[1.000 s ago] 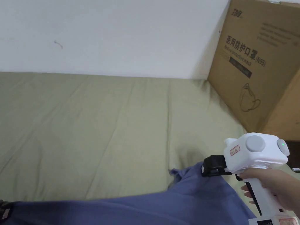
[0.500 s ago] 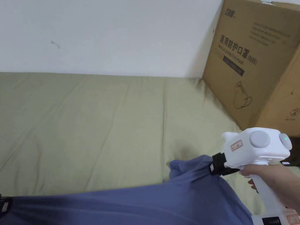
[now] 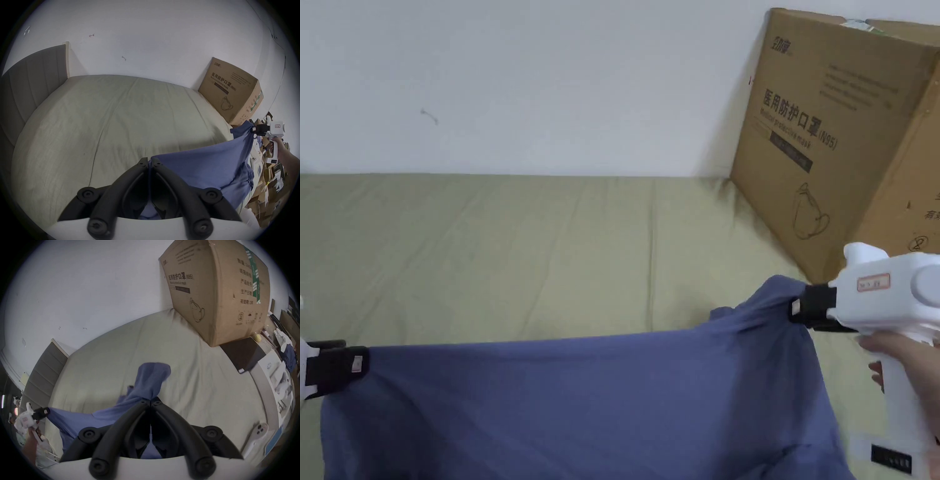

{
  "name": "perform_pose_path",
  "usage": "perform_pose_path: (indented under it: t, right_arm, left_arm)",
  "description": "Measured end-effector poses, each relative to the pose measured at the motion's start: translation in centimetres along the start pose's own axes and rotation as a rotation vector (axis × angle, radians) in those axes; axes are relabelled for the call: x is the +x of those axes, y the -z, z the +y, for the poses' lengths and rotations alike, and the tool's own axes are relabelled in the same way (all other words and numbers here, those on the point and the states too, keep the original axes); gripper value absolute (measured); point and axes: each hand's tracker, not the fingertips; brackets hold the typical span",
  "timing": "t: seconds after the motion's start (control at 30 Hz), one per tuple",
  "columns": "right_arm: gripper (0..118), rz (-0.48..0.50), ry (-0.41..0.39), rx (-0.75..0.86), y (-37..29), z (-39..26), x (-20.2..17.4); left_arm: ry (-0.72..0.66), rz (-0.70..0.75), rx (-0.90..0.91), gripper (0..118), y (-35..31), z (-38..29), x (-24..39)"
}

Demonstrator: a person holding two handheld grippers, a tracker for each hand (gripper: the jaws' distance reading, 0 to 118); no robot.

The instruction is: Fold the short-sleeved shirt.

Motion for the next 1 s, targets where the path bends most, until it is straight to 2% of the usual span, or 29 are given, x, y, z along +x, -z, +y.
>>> perform_pose_path:
  t: [0.1,0.23,0.3,0.4,0.5,0.53,0.57,0.6,0.63,0.67,0.7,0.77,0.87,0.93,1.0]
  right_arm:
    - [0,-0.020,-0.012,-0.030,-2.4,-5.2,1.6]
    - [0,0.003,0.076,-0.111,-6.1,-14.4,4.9]
    - [0,0.011,0.091,-0.134,-7.7,-18.9,6.4]
    - [0,0.010,0.117,-0.161,-8.6,-22.9,7.4]
    - [0,0.012,0.196,-0.160,-7.7,-24.5,8.4]
    - [2,0.008,0.200,-0.138,-7.5,-24.6,8.1]
    - [10,-0.012,0.197,-0.125,-7.3,-24.6,7.9]
    - [23,-0.054,0.179,-0.111,-7.3,-24.4,7.6]
    - [41,-0.102,0.143,-0.088,-7.5,-24.2,7.0]
    - [73,-0.124,0.111,-0.072,-8.0,-24.1,6.2]
    - [95,-0.131,0.088,-0.058,-8.3,-23.8,5.8]
    - [115,-0.089,0.059,0.000,-10.0,-23.0,4.5]
    - [117,0.110,0.022,0.124,-13.1,-21.9,1.4]
    - [116,0.142,-0.004,0.218,-15.3,-21.4,-1.5]
    - [109,0.205,-0.034,0.249,-17.2,-20.7,-4.2]
  left_arm:
    - [0.017,-0.032,-0.026,0,-0.5,-2.4,-0.3]
    - [0.031,-0.074,-0.069,0,-2.5,-7.2,-0.9]
    - [0.043,-0.115,-0.087,0,-4.1,-9.9,-1.1]
    - [0.035,-0.153,-0.113,0,-5.9,-13.0,-1.4]
    - [0.024,-0.133,-0.149,2,-6.6,-15.5,-1.9]
    - [0.015,-0.139,-0.153,5,-6.7,-16.2,-2.0]
    - [0.017,-0.132,-0.161,25,-6.7,-16.6,-2.0]
    - [0.035,-0.089,-0.180,53,-6.8,-17.1,-2.0]
    - [0.069,-0.015,-0.216,84,-6.7,-17.5,-2.0]
    - [0.095,0.035,-0.236,113,-6.8,-17.8,-1.8]
    - [0.109,0.059,-0.239,118,-7.0,-17.9,-1.9]
    - [0.098,0.035,-0.173,118,-8.9,-17.2,-1.0]
    - [0.014,-0.033,0.013,118,-12.6,-15.2,1.6]
    - [-0.015,-0.048,0.156,118,-14.9,-14.2,4.2]
    - [-0.023,-0.073,0.307,110,-17.4,-13.4,6.7]
